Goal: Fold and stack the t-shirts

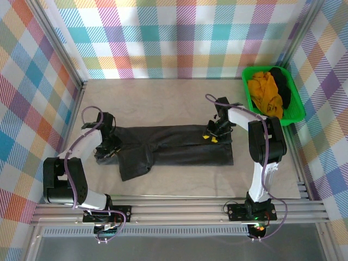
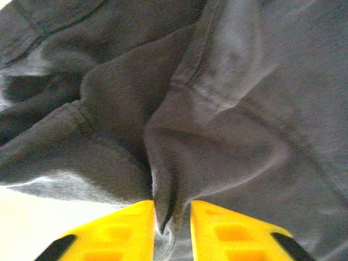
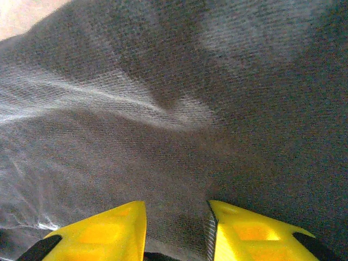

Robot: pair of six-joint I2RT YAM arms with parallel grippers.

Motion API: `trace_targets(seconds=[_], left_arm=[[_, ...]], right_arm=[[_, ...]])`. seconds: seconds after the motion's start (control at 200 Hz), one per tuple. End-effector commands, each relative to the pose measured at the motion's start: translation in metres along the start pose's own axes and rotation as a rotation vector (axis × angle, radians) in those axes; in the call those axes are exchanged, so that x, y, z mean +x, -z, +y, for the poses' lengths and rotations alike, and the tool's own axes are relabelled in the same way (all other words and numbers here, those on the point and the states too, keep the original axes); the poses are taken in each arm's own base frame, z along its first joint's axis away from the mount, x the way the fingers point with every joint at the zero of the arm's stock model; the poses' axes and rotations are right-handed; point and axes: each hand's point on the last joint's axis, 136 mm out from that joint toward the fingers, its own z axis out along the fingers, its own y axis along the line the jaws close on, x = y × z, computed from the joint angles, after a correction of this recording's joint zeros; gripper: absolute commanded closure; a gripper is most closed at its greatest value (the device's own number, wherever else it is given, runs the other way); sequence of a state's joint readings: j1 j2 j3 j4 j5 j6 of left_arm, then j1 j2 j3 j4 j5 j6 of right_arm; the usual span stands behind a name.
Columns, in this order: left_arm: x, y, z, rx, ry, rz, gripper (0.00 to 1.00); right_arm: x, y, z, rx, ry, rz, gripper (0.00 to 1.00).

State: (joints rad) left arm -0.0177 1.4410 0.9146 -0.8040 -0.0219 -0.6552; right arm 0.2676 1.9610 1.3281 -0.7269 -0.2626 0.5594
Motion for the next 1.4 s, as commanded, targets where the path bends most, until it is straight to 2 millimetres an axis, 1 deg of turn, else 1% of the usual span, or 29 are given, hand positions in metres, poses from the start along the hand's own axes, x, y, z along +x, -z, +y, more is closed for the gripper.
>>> trace_targets(seconds=[0.0,0.055,0.105,0.16,0.205,0.275,0.325,0.4,0.485,0.56,0.62,0.675,0.745,0.79,0.83,0.875,0.91,0.985,1.04,1.11,1.31,1.395], left_arm=[[0.019,0.001,0.033,-0.107,0.006,0.024,0.58],[0.025,0.008,0.036,-0.101,0.006,-0.006,0.52],[0.033,0.016,0.034,-0.07,0.005,-0.033,0.51],[0.049,0.019,0.031,-0.033,0.012,-0.032,0.51],[0.065,0.017,0.03,-0.015,0.031,-0.001,0.52],[0.091,0.007,0.038,-0.04,0.061,0.064,0.52],[0.103,0.001,0.042,-0.064,0.07,0.094,0.52],[0.11,-0.008,0.042,-0.064,0.071,0.118,0.52],[0.114,-0.018,0.038,-0.076,0.059,0.16,0.55],[0.119,-0.026,0.041,-0.12,0.044,0.193,0.57],[0.12,-0.031,0.043,-0.144,0.032,0.191,0.57],[0.115,-0.037,0.043,-0.15,0.031,0.162,0.59],[0.105,-0.042,0.034,-0.124,0.035,0.118,0.65],[0.099,-0.043,0.03,-0.114,0.04,0.092,0.74],[0.093,-0.04,0.029,-0.122,0.044,0.066,0.86],[0.085,-0.032,0.028,-0.131,0.04,0.032,0.95],[0.077,-0.022,0.029,-0.143,0.036,-0.004,1.0],[0.056,0.006,0.029,-0.161,0.01,-0.104,1.0],[0.038,0.027,0.026,-0.157,-0.003,-0.176,1.0],[0.02,0.042,0.02,-0.132,-0.001,-0.226,1.0],[-0.019,0.057,0.017,-0.115,0.027,-0.314,1.0],[-0.028,0.055,0.016,-0.108,0.039,-0.313,1.0]], right_arm=[[0.0,0.003,-0.004,0.008,0.0,0.014,0.66],[0.001,0.003,-0.003,0.006,0.001,0.014,0.66],[0.0,0.003,-0.004,0.007,0.0,0.014,0.66],[0.0,0.003,-0.003,0.005,0.001,0.014,0.66],[0.0,0.003,-0.003,0.003,0.001,0.015,0.66],[-0.001,0.002,-0.002,0.001,-0.001,0.016,0.66],[-0.001,0.002,-0.002,0.0,-0.001,0.016,0.66],[-0.002,0.002,-0.001,0.0,0.001,0.017,0.66],[-0.002,0.002,-0.001,0.001,0.003,0.019,0.66],[-0.002,0.003,-0.002,0.004,0.005,0.017,0.66],[-0.001,0.003,-0.002,0.007,0.006,0.017,0.66],[-0.001,0.003,-0.002,0.004,0.006,0.016,0.66],[0.001,0.001,-0.004,0.005,0.001,0.021,0.66],[0.003,0.0,-0.006,0.008,-0.001,0.025,0.66],[0.003,0.0,-0.007,0.012,-0.002,0.024,0.66],[0.003,0.001,-0.009,0.017,-0.004,0.021,0.66],[0.003,0.001,-0.01,0.024,-0.006,0.02,0.66],[0.001,0.002,-0.014,0.034,-0.015,0.017,0.66],[0.001,0.001,-0.015,0.036,-0.024,0.02,0.66],[-0.001,0.001,-0.017,0.036,-0.032,0.018,0.66],[-0.006,0.002,-0.016,0.03,-0.039,0.019,0.66],[-0.008,0.003,-0.016,0.028,-0.039,0.017,0.66]])
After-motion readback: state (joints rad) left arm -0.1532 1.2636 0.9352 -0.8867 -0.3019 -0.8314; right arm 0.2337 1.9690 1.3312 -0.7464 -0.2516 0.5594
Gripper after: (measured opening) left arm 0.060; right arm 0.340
